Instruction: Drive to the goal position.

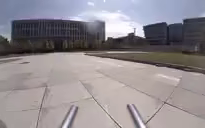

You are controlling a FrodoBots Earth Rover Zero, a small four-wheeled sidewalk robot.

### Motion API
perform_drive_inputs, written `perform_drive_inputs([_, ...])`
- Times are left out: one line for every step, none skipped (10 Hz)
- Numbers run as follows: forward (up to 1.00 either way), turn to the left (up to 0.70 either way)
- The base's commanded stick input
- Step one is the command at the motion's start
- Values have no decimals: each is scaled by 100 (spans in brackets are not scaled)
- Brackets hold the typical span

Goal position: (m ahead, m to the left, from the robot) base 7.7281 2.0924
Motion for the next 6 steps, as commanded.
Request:
perform_drive_inputs([70,0])
perform_drive_inputs([70,0])
perform_drive_inputs([70,0])
perform_drive_inputs([70,0])
perform_drive_inputs([70,0])
perform_drive_inputs([70,0])
